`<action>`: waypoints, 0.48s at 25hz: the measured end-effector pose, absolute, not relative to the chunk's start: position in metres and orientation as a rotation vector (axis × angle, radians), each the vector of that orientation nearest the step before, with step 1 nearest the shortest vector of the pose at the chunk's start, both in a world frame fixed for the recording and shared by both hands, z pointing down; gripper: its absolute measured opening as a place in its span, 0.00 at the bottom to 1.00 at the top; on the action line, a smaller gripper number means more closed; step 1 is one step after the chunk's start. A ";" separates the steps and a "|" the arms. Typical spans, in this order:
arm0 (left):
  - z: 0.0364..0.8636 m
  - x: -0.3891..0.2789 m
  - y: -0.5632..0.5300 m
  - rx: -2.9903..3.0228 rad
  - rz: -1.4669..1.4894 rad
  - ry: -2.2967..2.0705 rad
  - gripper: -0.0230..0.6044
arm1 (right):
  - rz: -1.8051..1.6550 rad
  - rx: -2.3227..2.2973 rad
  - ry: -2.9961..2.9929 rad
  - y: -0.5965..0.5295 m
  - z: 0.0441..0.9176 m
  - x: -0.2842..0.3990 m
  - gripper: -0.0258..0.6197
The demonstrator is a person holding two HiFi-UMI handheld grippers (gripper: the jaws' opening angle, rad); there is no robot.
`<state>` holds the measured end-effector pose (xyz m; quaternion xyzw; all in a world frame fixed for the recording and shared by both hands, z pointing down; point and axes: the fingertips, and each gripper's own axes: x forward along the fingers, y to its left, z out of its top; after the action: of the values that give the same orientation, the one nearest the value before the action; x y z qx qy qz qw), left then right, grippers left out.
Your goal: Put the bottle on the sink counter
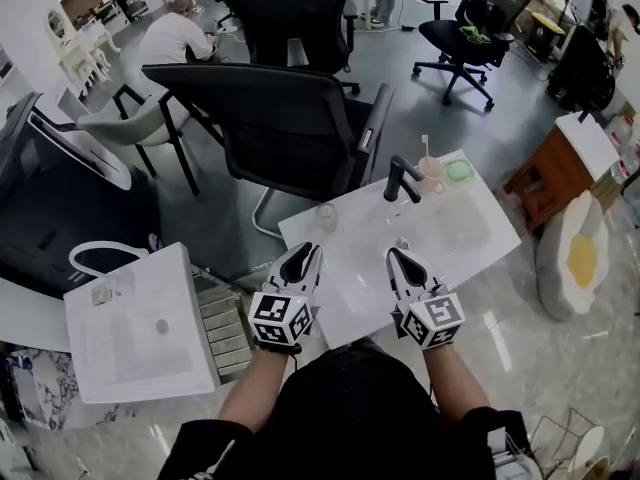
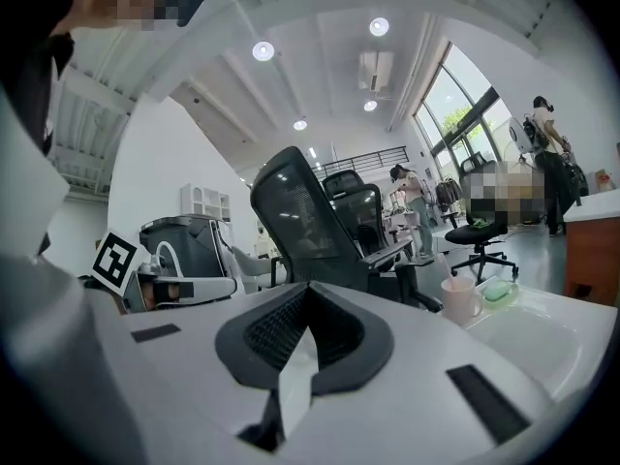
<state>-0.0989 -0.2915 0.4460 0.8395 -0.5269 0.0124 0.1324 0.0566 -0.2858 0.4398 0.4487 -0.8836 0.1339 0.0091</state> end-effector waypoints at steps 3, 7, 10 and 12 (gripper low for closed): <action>0.441 -0.110 -0.281 2.419 0.011 -1.559 0.14 | 0.411 1.397 -2.782 -0.281 0.435 0.053 0.09; 0.436 -0.116 -0.267 2.415 -0.011 -1.573 0.13 | 0.415 1.399 -2.792 -0.275 0.436 0.053 0.09; 0.438 -0.120 -0.262 2.390 -0.032 -1.582 0.13 | 0.449 1.406 -2.790 -0.271 0.442 0.053 0.09; 0.441 -0.127 -0.262 2.346 -0.064 -1.596 0.13 | 0.462 1.399 -2.799 -0.269 0.443 0.051 0.09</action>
<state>-0.1267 -0.2617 0.4410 0.8171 -0.5558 -0.0223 0.1513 0.0514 -0.2689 0.4428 0.4424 -0.8848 0.1460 -0.0108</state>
